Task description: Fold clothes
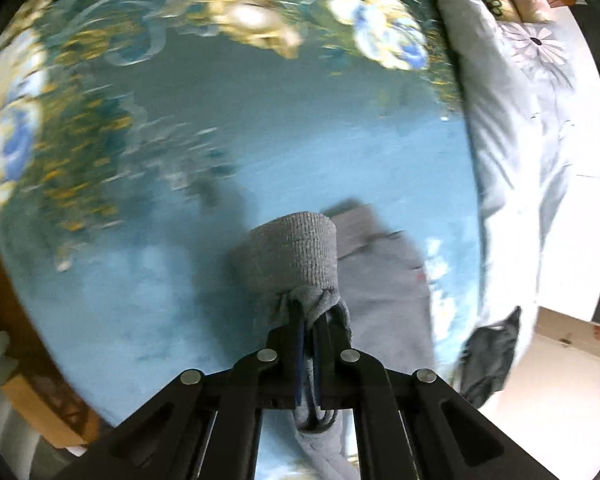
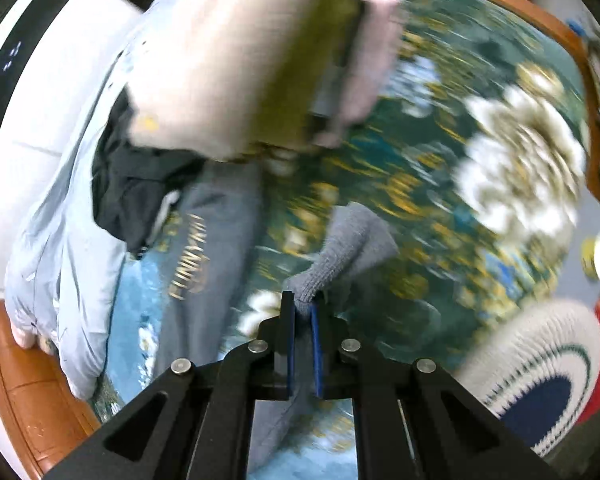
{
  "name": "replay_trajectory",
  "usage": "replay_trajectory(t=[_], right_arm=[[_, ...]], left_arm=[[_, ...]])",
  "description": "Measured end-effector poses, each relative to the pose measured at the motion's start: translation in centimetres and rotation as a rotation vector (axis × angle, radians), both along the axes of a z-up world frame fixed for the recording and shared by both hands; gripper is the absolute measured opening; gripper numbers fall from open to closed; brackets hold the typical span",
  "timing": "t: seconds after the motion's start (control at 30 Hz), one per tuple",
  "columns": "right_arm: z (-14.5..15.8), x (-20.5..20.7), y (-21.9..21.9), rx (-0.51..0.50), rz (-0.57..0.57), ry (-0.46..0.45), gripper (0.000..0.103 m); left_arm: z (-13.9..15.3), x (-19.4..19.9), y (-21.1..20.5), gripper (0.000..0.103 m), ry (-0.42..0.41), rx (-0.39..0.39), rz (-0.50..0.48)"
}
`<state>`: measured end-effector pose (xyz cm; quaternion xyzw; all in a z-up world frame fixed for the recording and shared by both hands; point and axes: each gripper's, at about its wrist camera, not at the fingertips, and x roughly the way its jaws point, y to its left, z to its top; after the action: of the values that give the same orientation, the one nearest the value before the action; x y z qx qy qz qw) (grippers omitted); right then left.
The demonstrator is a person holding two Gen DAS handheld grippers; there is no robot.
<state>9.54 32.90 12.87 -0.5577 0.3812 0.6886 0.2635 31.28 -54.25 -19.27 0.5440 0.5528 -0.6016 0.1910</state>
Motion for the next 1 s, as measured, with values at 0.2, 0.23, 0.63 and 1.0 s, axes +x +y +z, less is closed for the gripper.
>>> replay_trajectory(t=[0.2,0.23,0.63,1.0], right_arm=[[-2.7,-12.7,-3.1,0.069,0.144,-0.134,0.007],[-3.4,-14.5,-3.6,0.086,0.159,-0.171,0.007],[-12.5,-25.6,-3.8,0.218,0.075,-0.404,0.007],[-14.4,-27.4,-6.2,0.179,0.320,-0.186,0.044]], left_arm=[[6.2,-7.2,5.3,0.003,-0.024,0.118,0.110],[6.9,-8.1,5.7,0.004,-0.032,0.126,0.120],[5.0,-11.9,3.0,0.004,-0.069,0.198,0.194],[4.9,-13.9,4.2,0.050,0.109,0.192,0.061]])
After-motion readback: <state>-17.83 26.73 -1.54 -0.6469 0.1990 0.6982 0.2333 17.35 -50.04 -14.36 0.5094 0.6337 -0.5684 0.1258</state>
